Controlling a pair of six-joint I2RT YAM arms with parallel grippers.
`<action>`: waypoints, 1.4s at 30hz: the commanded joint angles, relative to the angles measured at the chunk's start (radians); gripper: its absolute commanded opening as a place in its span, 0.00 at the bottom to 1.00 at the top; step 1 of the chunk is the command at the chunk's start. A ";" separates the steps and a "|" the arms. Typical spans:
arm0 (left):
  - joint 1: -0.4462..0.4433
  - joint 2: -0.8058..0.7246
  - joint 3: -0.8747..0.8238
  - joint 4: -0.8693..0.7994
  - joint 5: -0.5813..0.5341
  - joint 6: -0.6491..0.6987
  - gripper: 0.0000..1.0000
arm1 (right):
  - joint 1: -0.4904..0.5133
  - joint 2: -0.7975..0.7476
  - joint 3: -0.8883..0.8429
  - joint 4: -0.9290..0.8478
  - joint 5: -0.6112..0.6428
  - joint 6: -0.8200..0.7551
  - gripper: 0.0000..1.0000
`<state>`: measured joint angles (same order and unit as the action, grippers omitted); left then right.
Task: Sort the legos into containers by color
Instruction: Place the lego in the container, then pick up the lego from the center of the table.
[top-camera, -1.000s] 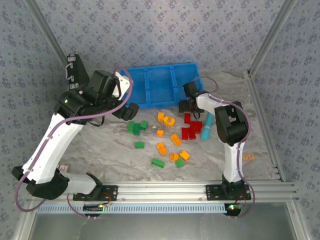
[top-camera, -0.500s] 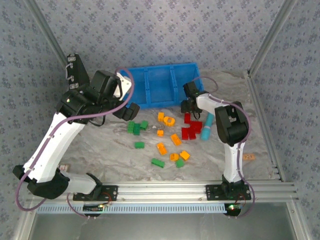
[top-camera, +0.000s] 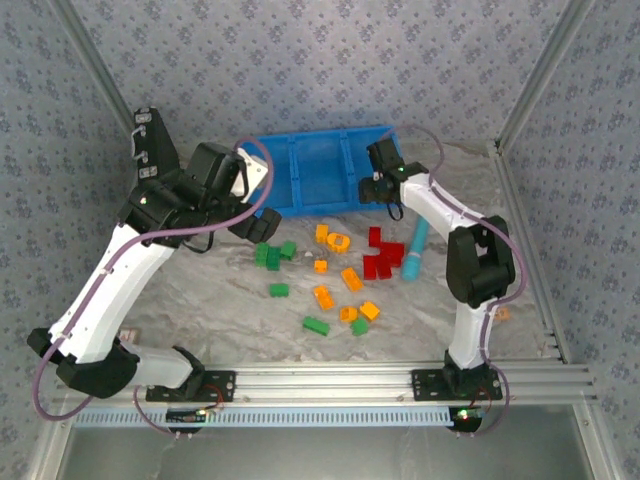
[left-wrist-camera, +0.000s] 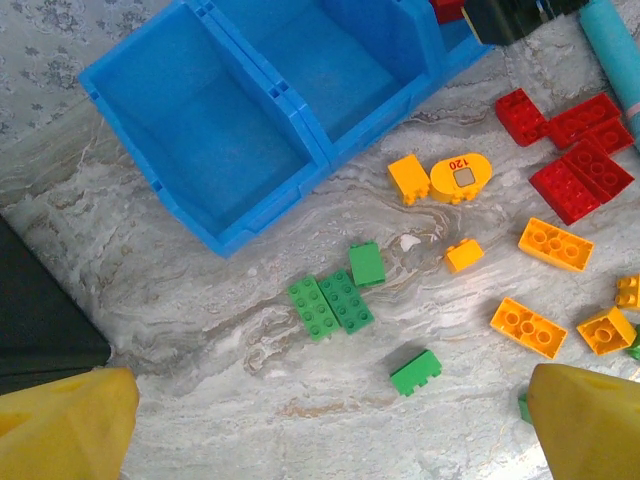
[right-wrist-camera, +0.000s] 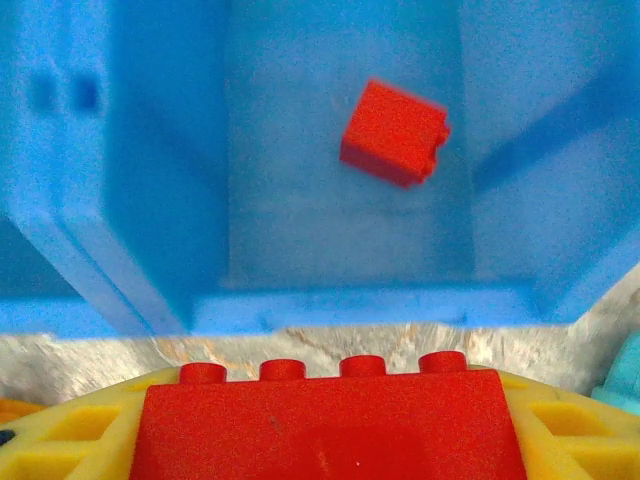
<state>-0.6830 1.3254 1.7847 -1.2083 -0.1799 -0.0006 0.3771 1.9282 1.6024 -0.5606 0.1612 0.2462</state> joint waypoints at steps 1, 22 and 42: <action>-0.006 -0.001 0.007 0.018 0.003 -0.001 1.00 | -0.009 0.068 0.104 -0.036 0.029 -0.046 0.59; -0.006 -0.002 0.022 -0.011 -0.016 -0.030 1.00 | -0.044 0.223 0.295 -0.047 -0.017 -0.039 0.84; -0.006 0.033 -0.002 0.083 0.037 0.026 1.00 | 0.028 -0.135 -0.285 0.015 -0.138 0.156 0.75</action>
<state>-0.6830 1.3506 1.7569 -1.1477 -0.1680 -0.0006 0.3920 1.7882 1.3579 -0.5652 0.0608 0.3389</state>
